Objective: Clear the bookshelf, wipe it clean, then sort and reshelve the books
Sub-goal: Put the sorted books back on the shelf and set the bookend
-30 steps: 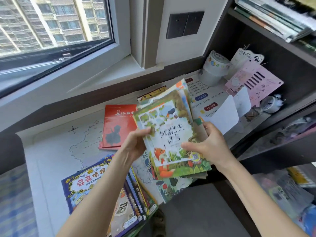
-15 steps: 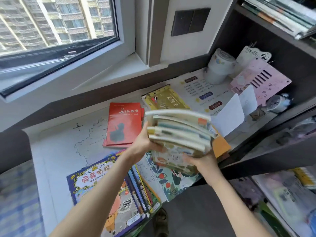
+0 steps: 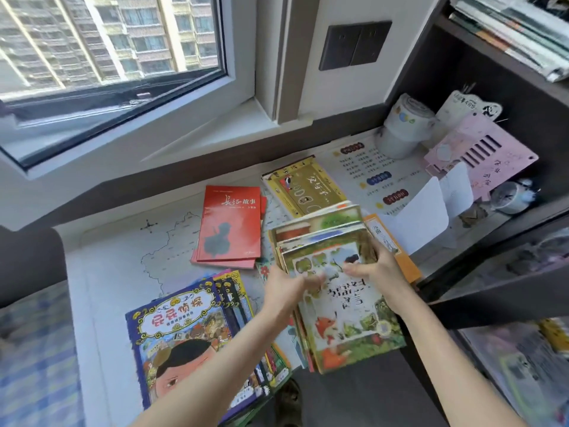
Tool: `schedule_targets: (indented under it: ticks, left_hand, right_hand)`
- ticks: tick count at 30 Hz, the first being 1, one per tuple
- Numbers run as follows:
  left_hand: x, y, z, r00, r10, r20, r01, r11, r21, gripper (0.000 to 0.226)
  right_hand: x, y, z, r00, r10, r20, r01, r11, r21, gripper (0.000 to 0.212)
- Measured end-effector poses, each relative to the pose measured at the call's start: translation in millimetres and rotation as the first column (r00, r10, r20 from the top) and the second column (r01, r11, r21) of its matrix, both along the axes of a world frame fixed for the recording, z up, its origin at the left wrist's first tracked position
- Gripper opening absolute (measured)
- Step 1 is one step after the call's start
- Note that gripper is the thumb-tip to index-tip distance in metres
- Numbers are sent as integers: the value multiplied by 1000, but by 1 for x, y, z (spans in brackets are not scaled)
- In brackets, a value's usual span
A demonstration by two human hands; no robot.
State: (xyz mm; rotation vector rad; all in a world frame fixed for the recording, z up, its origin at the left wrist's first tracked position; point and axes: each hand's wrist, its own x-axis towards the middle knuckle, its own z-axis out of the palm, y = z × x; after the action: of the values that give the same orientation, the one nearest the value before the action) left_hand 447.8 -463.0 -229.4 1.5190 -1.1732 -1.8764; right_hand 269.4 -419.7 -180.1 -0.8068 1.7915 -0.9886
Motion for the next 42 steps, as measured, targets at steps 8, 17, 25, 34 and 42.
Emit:
schedule_targets:
  ticks: [8,17,25,34,42]
  left_hand:
    - [-17,13,-66,877,-72,474,-32,978,208,98]
    - [-14,8,-63,859,-27,512,-103,969,224,85]
    - [-6,10,-64,926,321,199,-374,847,377,61]
    - [-8,37,-40,938,347,-3,-337,914,225,80]
    - [1,40,18,942,252,-219,-285,950,-130,81]
  right_hand:
    - [16,-21,-58,955,258,-149,-173,888,426,70]
    - [21,0,-72,950,224,-217,-126,912,389,89]
    - [10,-4,-82,987,134,-93,-89,922,377,102]
    - [1,0,-86,998,-20,58,2,956,292,94]
    - [-20,13,-57,918,45,394,20,987,-161,96]
